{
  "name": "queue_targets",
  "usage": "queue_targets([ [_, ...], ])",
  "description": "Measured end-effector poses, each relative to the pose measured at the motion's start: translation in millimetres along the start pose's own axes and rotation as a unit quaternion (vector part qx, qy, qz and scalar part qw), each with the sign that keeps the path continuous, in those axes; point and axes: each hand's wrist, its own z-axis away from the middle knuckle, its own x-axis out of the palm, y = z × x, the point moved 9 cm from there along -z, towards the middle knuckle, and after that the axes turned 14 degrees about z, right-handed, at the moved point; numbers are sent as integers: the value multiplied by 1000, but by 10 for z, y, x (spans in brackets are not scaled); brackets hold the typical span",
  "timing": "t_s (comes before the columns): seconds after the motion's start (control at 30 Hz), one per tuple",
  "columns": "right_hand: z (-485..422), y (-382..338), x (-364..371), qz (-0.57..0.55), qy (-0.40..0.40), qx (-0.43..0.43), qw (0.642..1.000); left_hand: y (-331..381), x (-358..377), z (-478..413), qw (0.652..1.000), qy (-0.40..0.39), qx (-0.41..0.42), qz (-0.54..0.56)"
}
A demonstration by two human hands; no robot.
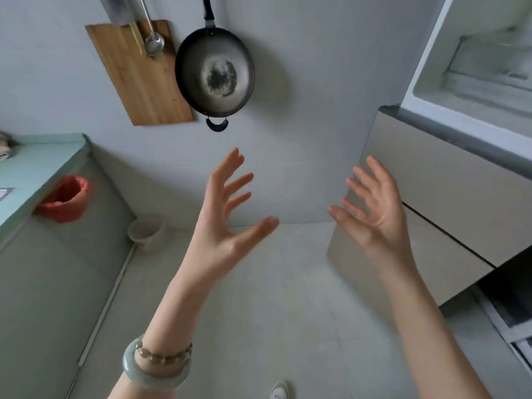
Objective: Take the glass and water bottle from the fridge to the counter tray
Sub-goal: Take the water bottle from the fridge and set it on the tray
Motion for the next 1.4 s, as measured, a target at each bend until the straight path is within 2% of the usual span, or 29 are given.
queue_targets([
  [0.4,-659,283,-876,87,128,38,987,-777,840,-1286,988,-118,-7,97],
  [0.73,-977,604,-1533,164,249,70,952,-1378,1767,-2179,955,-245,-21,166],
  [0.93,-1227,723,-1867,220,346,102,906,-1632,2436,-2833,914,-350,-17,204],
  [1.1,-1280,692,-2090,265,436,128,850,-1789,2987,-3146,861,-440,-16,254],
  [1.4,-827,465,-2298,323,546,172,753,-1753,3791,-2989,776,-558,-9,295],
])
